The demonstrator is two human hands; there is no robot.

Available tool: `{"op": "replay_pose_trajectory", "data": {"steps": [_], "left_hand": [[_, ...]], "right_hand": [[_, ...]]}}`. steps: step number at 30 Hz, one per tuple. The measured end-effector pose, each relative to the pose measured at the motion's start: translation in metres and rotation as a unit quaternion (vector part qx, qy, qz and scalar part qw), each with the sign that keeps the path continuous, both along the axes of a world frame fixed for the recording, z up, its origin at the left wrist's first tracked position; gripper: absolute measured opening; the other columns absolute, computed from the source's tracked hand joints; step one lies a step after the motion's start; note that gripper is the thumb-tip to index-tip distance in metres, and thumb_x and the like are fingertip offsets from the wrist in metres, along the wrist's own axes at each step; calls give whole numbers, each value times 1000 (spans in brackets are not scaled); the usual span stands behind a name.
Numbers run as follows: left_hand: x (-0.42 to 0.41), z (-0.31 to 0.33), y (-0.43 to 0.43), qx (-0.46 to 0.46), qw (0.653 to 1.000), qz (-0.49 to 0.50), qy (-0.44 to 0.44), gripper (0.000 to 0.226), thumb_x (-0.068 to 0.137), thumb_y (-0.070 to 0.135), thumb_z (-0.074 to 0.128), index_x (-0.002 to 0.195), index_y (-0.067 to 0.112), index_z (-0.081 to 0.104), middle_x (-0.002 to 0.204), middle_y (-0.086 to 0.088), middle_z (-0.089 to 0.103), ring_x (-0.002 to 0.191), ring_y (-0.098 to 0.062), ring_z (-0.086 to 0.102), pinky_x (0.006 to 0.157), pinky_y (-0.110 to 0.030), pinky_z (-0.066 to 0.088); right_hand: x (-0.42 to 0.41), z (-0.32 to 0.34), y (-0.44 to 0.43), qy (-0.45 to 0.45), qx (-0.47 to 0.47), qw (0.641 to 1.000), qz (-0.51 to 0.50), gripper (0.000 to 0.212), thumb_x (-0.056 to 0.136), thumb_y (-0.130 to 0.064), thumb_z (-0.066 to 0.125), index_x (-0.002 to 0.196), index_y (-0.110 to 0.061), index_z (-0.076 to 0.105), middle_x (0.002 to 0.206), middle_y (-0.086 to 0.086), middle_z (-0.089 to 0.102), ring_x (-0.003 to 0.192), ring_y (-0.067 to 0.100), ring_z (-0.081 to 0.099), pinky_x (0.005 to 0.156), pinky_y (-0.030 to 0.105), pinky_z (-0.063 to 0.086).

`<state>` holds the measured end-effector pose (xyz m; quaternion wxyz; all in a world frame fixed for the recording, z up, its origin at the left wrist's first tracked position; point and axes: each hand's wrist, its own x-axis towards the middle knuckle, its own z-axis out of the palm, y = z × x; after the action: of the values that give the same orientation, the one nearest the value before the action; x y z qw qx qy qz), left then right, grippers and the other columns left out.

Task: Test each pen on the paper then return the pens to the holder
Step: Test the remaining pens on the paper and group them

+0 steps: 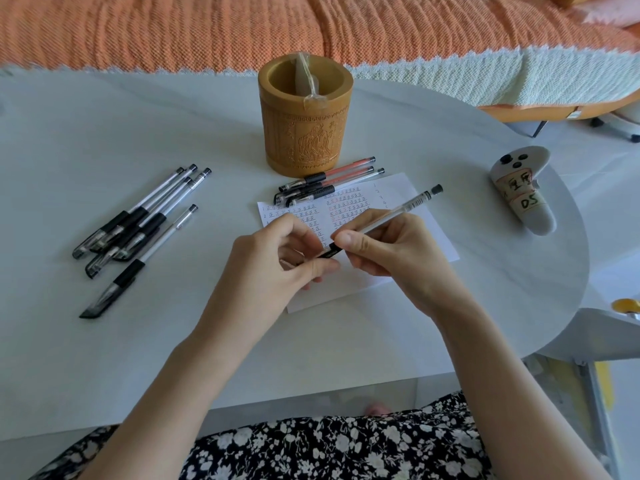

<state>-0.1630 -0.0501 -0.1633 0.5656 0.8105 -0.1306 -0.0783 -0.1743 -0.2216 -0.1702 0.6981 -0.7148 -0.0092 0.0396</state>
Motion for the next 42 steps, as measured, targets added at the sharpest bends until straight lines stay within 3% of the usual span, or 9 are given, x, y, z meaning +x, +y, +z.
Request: {"op": "replay_pose_trajectory", "data": {"steps": [9,13,17,20,24,27,34,37,42], "left_hand": [[-2,-3,-6,-6,999,23,-22,23,69,12,79,73,7,56,63,-6,69,55,-12,67,62,-25,56],[6,0,-11,-1,998,51,-34,20,73,17,78,77,8,60,65,0,69,56,-7,67,60,-19,54],[23,-6,-14,130,978,98,-134,22,73,33,77,79,18,62,71,9,69,66,-7,65,64,-29,52],[31,-13,-14,241,944,129,-183,23,74,41,74,83,24,61,80,8,66,71,-13,58,59,-27,41],[40,-21,-11,274,927,165,-196,29,71,43,75,89,25,62,84,3,57,86,-17,55,62,-25,30],[44,-24,-10,286,918,155,-227,31,70,43,76,90,22,63,90,3,63,97,-20,50,66,-23,27],[44,-10,19,289,904,214,-231,15,84,23,65,98,17,64,100,-2,63,97,-25,54,78,-30,37],[45,-12,45,313,902,233,-184,20,84,12,62,104,16,65,107,-8,64,103,-31,56,86,-41,43],[43,-17,65,343,896,246,-139,27,83,3,56,107,14,65,110,-13,60,104,-35,55,84,-45,43]], "right_hand": [[1,1,1,7,0,1000,-9,18,71,-25,68,76,-8,65,48,-4,53,49,14,42,45,18,30],[4,-3,10,34,33,998,-51,39,73,-39,65,81,0,66,52,-3,49,47,9,37,44,17,28],[7,-4,15,107,10,988,-115,37,89,-45,57,83,-10,68,52,-4,54,42,6,43,40,14,31],[7,-1,7,109,6,982,-156,35,93,-41,55,86,-12,71,52,-3,54,43,8,42,41,15,31],[8,2,4,95,17,980,-173,31,95,-35,55,86,-10,71,53,-1,54,44,10,40,42,15,31],[8,2,4,85,1,981,-172,28,95,-31,54,86,-10,71,54,0,55,45,10,41,42,14,32],[5,5,3,70,-20,983,-169,24,95,-23,54,89,-8,71,53,-1,54,44,9,41,42,14,32],[4,7,4,63,-25,983,-170,23,95,-21,54,90,-6,71,54,0,54,43,8,40,41,13,31],[5,6,11,57,-38,984,-165,20,94,-17,55,85,-9,71,51,-3,56,42,8,40,41,13,31]]}}
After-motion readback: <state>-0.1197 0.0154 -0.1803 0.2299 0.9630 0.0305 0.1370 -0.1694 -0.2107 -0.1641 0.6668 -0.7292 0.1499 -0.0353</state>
